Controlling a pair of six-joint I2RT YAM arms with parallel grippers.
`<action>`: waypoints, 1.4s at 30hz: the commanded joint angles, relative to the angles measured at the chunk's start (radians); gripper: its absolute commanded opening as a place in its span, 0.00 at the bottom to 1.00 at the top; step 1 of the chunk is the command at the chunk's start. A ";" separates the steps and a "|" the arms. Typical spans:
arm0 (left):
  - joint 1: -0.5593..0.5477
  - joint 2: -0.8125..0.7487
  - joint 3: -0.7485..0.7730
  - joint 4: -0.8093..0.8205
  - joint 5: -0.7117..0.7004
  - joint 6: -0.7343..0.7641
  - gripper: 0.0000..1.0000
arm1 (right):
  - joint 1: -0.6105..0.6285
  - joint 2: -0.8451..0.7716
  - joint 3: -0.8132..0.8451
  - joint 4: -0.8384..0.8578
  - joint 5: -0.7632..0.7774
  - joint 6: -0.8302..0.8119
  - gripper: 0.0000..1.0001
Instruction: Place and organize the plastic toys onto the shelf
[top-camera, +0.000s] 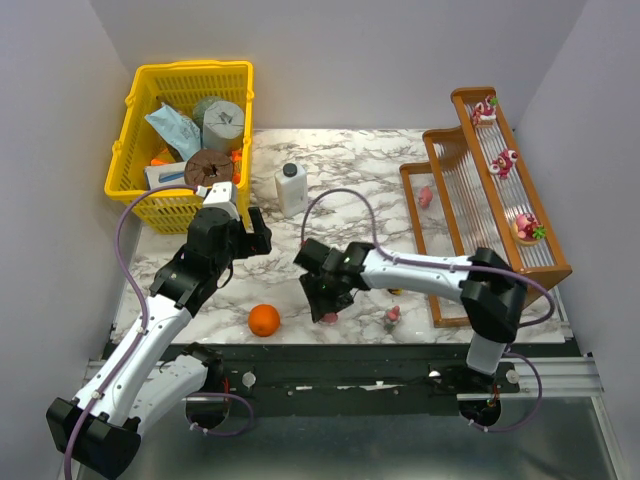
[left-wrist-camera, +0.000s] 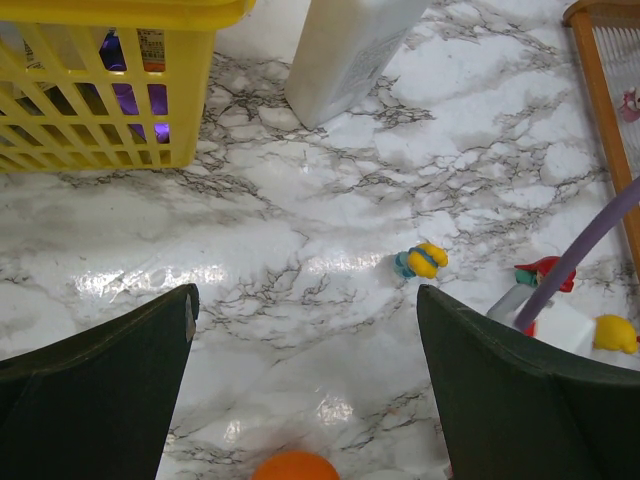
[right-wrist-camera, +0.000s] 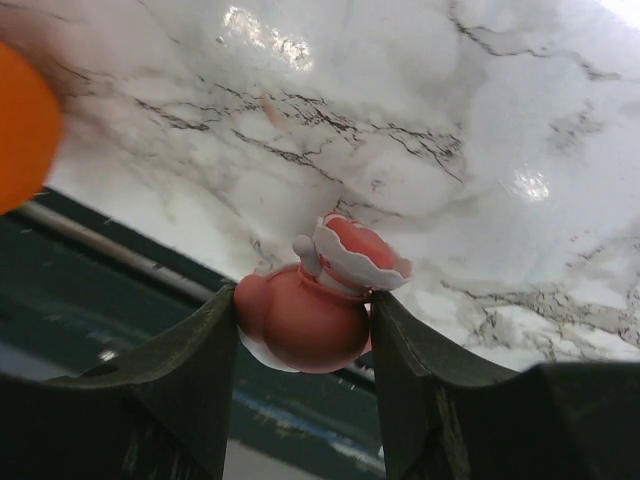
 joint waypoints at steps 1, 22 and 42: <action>-0.002 -0.007 0.004 -0.001 0.010 -0.003 0.99 | -0.128 -0.147 -0.024 -0.024 -0.309 0.056 0.08; -0.001 -0.024 0.011 -0.008 0.004 -0.011 0.99 | -0.235 -0.012 -0.146 0.214 -0.860 0.353 0.14; -0.001 -0.024 -0.006 -0.010 0.010 -0.027 0.99 | -0.291 0.098 -0.218 0.325 -0.911 0.473 0.35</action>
